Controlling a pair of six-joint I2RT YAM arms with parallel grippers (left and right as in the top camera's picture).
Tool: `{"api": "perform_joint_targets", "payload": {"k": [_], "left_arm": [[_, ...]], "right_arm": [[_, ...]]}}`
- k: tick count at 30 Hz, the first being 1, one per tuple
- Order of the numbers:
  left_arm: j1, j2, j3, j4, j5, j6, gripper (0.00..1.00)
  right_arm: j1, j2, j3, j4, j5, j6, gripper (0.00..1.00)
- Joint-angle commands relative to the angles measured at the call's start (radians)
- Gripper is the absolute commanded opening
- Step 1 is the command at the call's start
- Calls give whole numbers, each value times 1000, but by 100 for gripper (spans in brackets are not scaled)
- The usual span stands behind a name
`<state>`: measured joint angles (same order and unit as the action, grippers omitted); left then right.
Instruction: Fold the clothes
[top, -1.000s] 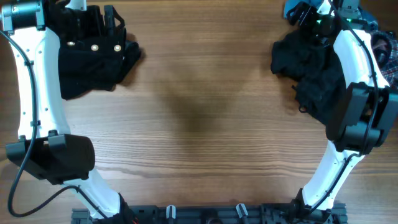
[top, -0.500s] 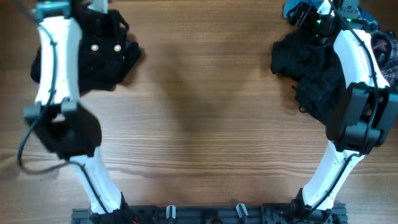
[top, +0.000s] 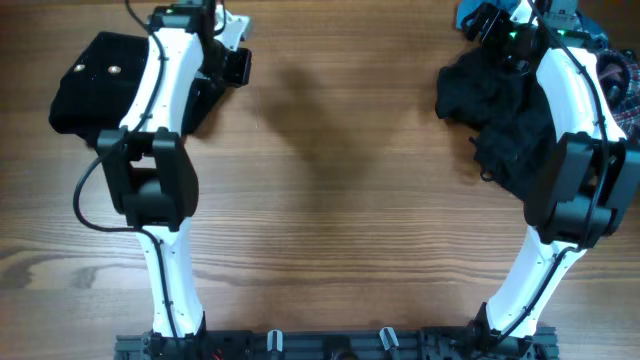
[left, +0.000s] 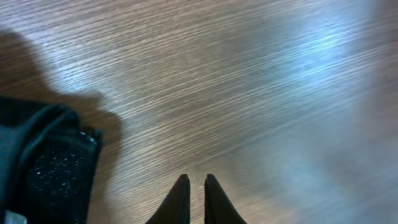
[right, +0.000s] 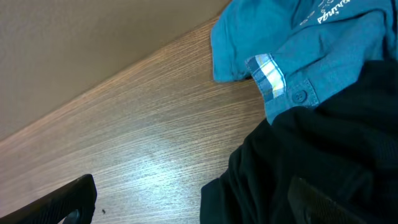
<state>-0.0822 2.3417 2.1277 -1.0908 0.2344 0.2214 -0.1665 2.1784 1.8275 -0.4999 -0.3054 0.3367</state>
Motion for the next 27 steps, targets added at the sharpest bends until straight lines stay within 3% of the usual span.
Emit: {"api": "perform_joint_targets", "payload": {"k": [1, 8, 10, 16, 27], "left_arm": [[-1, 9, -14, 3, -175, -55, 9], [31, 10, -81, 8, -214, -51, 9], [40, 10, -108, 19, -217, -37, 14], [53, 11, -174, 88, -218, -19, 16], [90, 23, -179, 195, -218, -19, 17]], "right_arm": [[2, -2, -3, 2, 18, 7, 100], [2, -2, -3, 2, 18, 6, 100], [2, -2, -3, 2, 18, 6, 100], [3, -2, -3, 2, 18, 7, 100], [3, -2, -3, 2, 18, 6, 100]]}}
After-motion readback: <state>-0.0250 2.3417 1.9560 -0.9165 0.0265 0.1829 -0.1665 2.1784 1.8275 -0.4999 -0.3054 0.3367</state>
